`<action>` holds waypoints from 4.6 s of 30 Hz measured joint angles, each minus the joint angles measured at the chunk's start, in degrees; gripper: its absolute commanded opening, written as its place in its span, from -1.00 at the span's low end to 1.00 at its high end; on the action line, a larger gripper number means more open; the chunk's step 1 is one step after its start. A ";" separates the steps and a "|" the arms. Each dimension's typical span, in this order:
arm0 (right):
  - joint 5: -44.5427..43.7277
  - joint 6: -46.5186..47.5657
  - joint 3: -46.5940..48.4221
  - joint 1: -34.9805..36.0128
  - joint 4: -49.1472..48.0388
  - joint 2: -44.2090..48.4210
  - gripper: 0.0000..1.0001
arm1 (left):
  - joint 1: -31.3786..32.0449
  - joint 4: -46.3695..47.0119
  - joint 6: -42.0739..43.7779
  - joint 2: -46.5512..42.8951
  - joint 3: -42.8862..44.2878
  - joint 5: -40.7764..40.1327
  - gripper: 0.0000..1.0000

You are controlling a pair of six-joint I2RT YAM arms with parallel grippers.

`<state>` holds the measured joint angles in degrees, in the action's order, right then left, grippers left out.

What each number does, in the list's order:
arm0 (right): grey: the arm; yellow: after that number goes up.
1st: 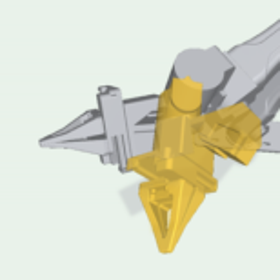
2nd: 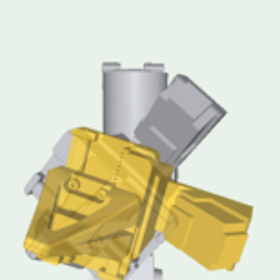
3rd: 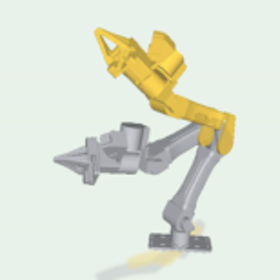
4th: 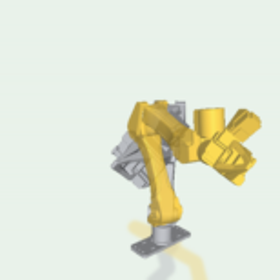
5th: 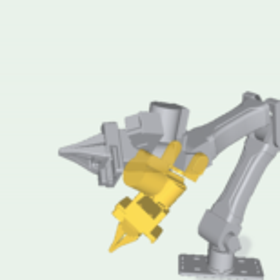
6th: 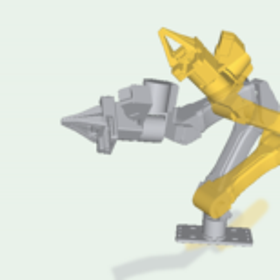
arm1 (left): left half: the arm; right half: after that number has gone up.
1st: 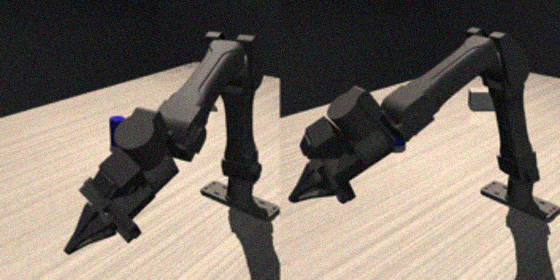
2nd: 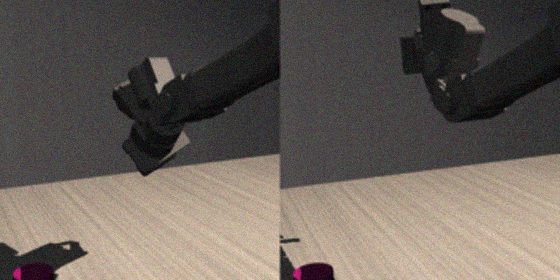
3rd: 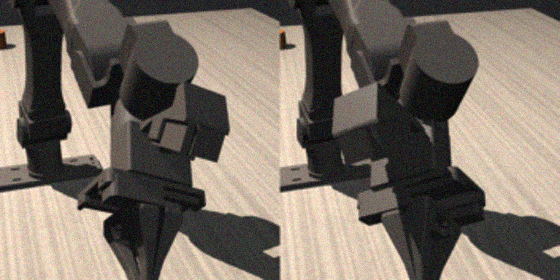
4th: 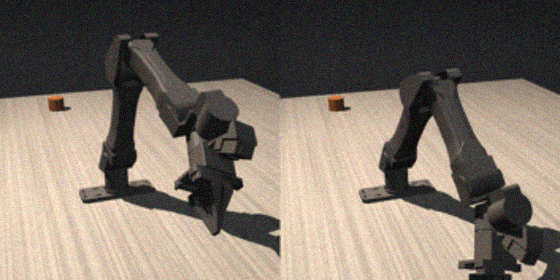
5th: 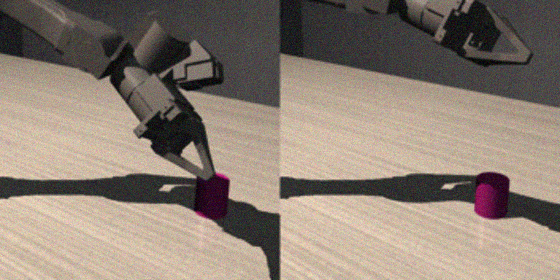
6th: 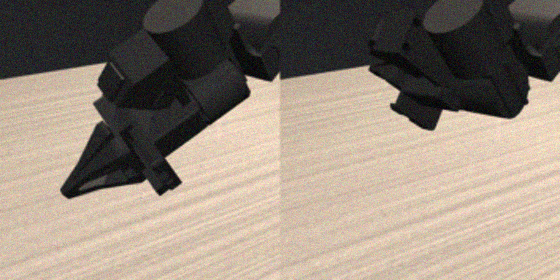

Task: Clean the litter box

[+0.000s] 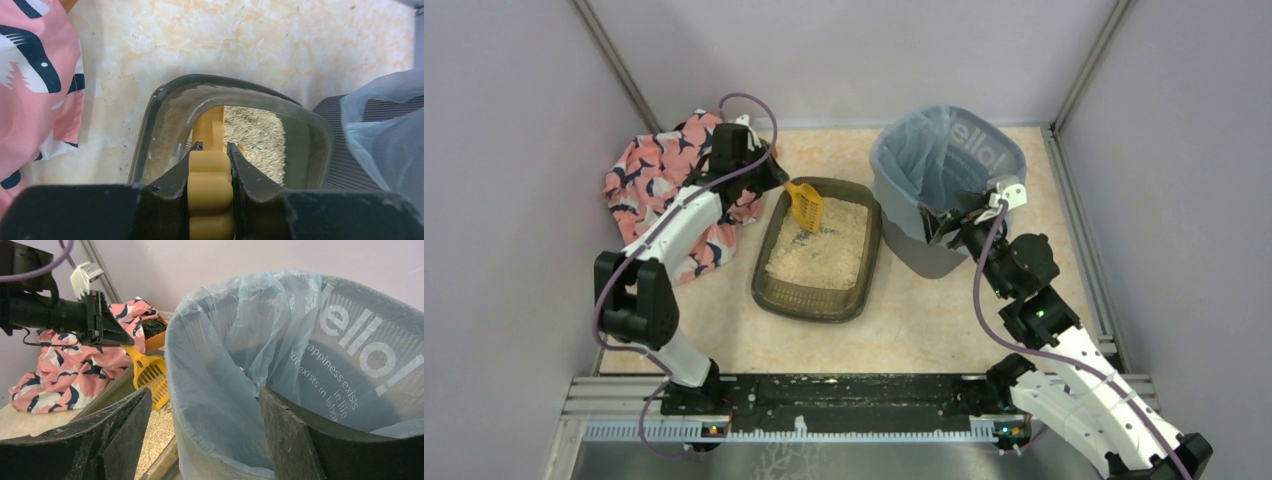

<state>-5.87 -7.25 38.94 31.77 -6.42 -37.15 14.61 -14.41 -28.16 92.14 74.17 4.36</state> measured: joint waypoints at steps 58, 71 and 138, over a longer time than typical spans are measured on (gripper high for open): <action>-0.72 1.11 -0.70 0.00 -1.33 -0.76 0.57 | -14.88 54.31 -31.08 10.38 -29.94 46.29 -1.00; -0.70 1.14 -0.70 0.00 -1.36 -0.79 0.57 | -23.65 71.60 -46.31 9.97 -37.22 49.09 -1.00; -0.15 1.22 -0.70 0.00 -3.26 -2.23 0.56 | -21.49 95.86 -59.14 8.09 -53.88 48.17 -1.00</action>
<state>-6.02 -6.02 38.24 31.77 -9.67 -39.38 -6.87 81.45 -87.31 100.22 20.29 52.53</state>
